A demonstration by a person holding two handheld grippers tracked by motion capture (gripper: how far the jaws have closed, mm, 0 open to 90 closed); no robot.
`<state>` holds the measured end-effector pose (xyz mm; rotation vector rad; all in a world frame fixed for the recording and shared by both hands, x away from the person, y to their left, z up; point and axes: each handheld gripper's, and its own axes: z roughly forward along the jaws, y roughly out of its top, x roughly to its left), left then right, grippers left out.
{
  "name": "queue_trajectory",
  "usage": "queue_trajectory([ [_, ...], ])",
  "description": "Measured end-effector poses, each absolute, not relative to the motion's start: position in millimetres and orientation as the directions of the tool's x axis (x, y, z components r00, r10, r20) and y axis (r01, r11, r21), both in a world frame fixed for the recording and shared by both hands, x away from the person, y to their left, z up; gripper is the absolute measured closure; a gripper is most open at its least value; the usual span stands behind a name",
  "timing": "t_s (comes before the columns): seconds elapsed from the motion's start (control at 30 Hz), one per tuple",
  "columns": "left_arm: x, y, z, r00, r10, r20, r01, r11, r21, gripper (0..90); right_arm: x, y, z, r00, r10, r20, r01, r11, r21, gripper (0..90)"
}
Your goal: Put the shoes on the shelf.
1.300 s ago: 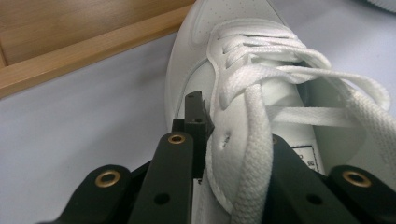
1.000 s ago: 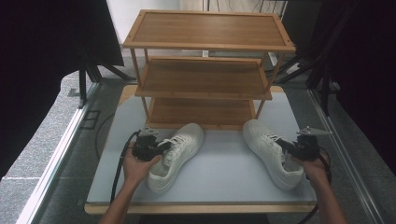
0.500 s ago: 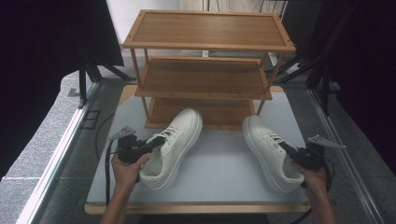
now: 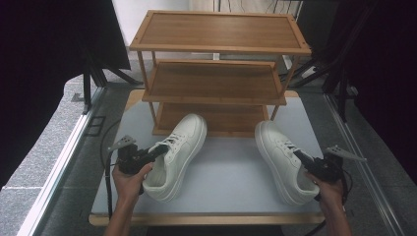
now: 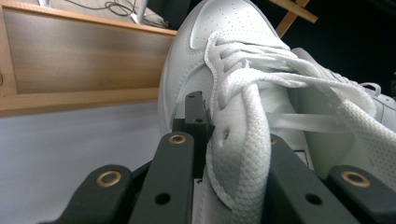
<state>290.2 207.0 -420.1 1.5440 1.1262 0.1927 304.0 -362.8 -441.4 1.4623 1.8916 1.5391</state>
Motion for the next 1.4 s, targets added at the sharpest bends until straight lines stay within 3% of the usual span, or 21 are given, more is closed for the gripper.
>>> queue_trajectory([
  [0.37,284,207,-412,0.540,0.714,-0.447,0.489,0.166,0.856,83.1,300,-343,-426,-0.497,0.773,0.394,0.450,-0.159,0.879,83.9],
  [0.93,290,195,-392,0.570,0.696,-0.437,0.440,0.191,0.878,83.1,303,-324,-410,-0.509,0.765,0.395,0.411,-0.187,0.892,83.9],
  [1.4,306,178,-346,0.620,0.675,-0.401,0.385,0.183,0.905,83.0,311,-304,-373,-0.538,0.752,0.382,0.356,-0.208,0.911,83.9],
])
